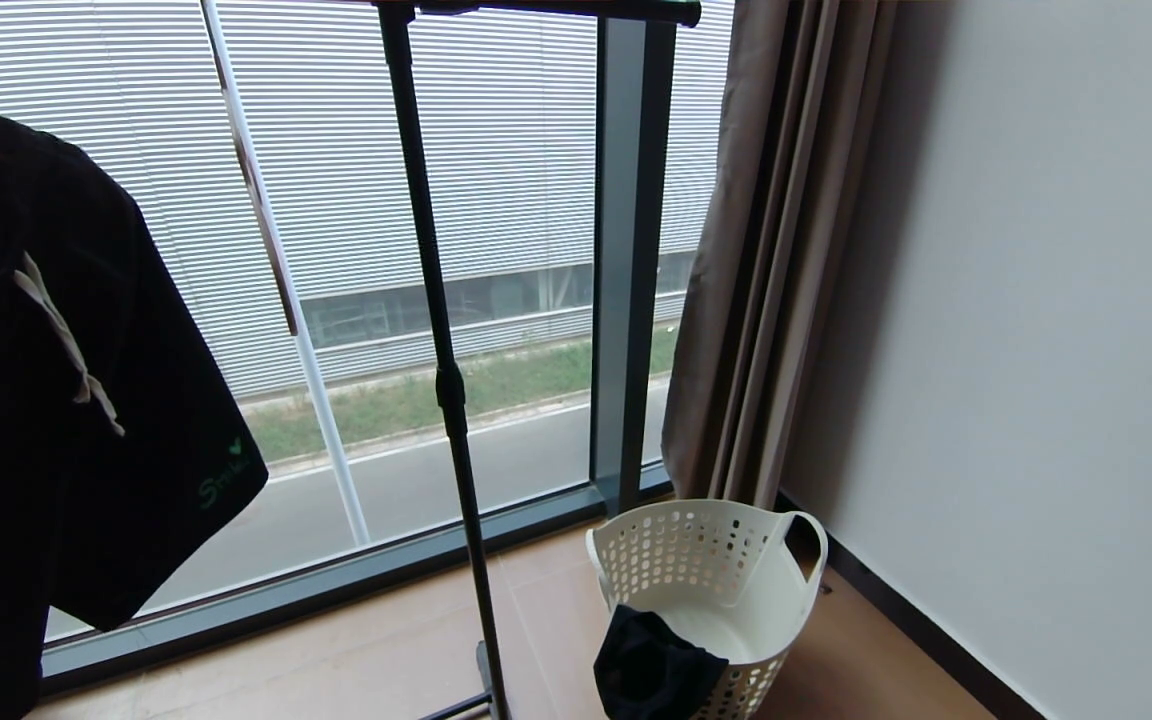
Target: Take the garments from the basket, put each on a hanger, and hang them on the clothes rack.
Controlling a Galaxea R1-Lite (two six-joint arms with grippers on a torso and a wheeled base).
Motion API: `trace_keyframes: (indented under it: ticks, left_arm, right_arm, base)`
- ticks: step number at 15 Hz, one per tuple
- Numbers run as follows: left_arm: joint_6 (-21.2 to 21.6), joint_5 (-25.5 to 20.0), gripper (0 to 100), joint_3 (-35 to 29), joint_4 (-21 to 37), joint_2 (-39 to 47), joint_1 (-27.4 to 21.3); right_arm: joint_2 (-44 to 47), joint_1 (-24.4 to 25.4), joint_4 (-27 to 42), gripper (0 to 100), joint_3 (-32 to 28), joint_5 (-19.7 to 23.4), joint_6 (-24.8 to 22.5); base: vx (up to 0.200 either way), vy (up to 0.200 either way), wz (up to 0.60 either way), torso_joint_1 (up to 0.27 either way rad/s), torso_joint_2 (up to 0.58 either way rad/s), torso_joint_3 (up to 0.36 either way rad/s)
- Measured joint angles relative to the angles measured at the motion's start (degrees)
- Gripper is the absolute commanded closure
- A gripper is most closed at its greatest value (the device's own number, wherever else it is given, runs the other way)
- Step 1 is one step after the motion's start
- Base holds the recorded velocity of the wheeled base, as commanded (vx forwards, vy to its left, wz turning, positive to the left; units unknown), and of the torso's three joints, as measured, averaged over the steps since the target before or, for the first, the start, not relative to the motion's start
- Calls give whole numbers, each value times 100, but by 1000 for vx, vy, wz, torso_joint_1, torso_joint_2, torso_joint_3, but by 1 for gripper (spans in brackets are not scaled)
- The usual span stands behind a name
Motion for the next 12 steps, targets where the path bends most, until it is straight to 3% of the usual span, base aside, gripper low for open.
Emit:
trace_keyframes:
  ticks: [6,12]
  left_arm:
    - [2,0,0,-4,10,0,0]
    - [5,0,0,-4,10,0,0]
  right_arm:
    - [-5,2,0,0,0,2,0]
    - [-5,0,0,0,0,0,0]
  base:
    - [0,0,0,0,0,-13]
    - [0,0,0,6,5,-175]
